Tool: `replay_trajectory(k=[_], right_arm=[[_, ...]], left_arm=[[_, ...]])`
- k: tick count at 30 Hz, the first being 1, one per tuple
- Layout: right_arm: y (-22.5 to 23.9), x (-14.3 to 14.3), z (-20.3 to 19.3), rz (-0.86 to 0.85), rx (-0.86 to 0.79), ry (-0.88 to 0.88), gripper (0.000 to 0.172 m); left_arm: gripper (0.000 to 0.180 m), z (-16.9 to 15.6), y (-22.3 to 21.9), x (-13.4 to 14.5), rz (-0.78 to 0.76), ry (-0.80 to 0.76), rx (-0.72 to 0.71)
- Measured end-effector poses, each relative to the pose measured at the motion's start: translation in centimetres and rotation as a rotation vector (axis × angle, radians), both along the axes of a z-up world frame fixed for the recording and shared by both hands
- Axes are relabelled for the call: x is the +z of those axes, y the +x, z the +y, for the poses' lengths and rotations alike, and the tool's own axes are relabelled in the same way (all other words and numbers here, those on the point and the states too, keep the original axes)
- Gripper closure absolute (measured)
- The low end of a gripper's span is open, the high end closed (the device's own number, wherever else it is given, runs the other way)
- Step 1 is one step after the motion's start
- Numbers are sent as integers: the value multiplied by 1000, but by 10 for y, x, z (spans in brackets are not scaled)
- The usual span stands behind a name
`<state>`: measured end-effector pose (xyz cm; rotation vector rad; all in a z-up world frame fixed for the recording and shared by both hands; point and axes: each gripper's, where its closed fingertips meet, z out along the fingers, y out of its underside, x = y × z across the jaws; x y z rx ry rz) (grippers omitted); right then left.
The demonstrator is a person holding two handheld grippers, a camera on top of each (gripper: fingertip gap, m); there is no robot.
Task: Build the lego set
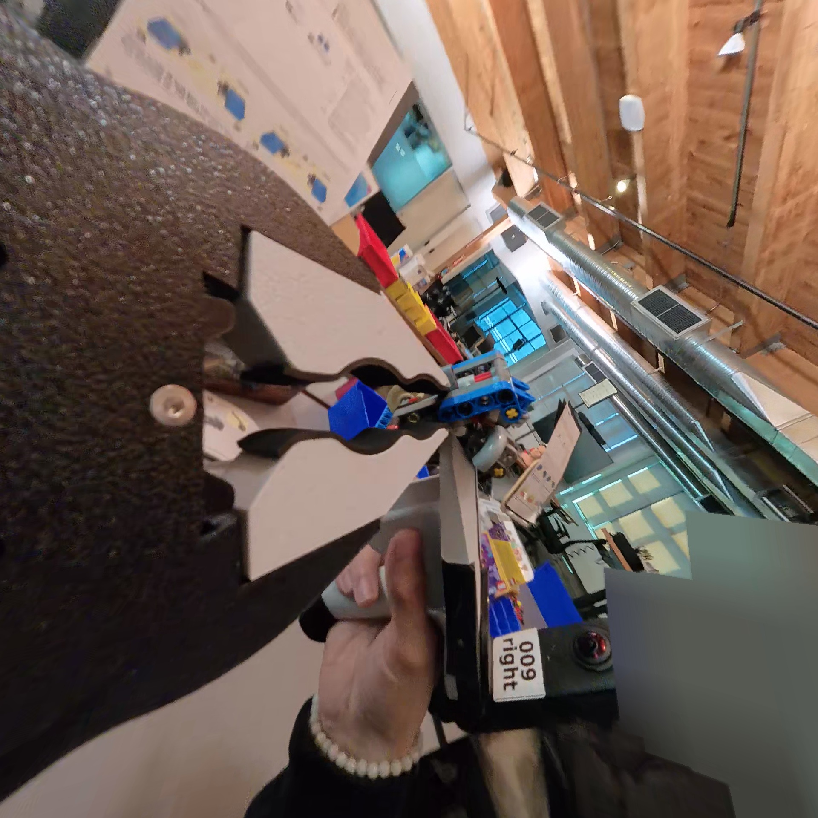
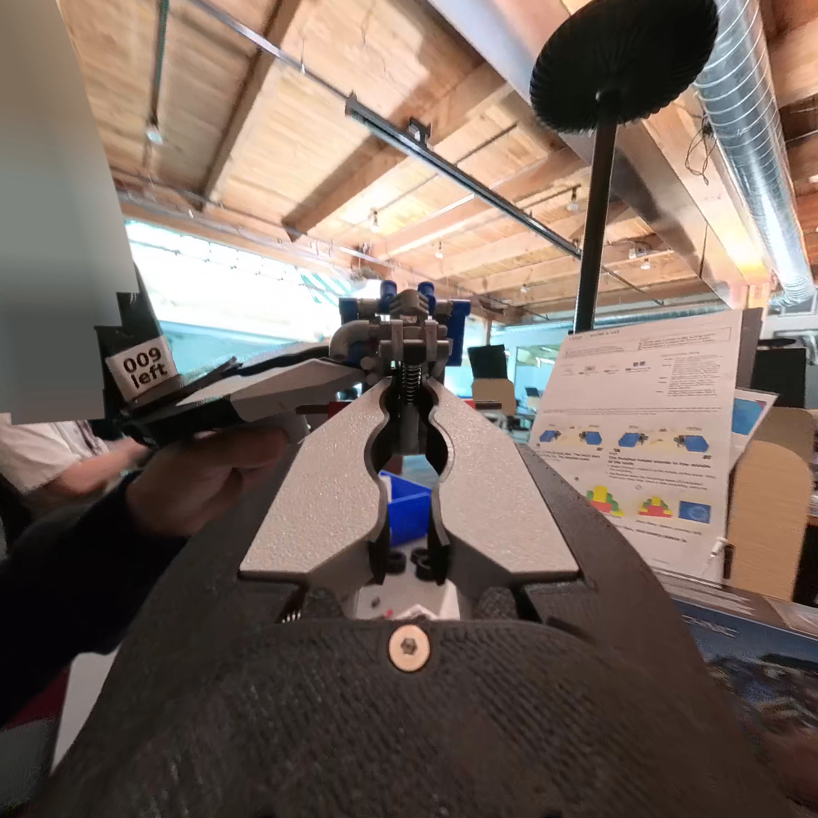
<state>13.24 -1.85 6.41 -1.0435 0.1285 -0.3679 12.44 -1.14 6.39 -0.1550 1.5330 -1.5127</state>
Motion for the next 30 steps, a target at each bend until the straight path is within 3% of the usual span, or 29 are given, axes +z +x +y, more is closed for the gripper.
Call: replay_trajectory(k=[4, 8, 19, 27, 30], right_arm=[[9, 4, -11, 113, 80, 152, 167], [17, 8, -27, 226, 198, 283, 167], [-41, 5, -57, -77, 731, 417, 167], [-73, -10, -76, -184, 1070, 481, 167], [-79, -14, -79, -197, 1126, 489, 168]], left_arm=[[168, -10, -5, 13, -94, 98, 29], [160, -20, -13, 21, -32, 101, -34], [162, -33, -38, 23, 46, 48, -178], [162, -47, -56, 12, 40, 122, -225], [162, -51, -64, 9, 38, 147, -253]])
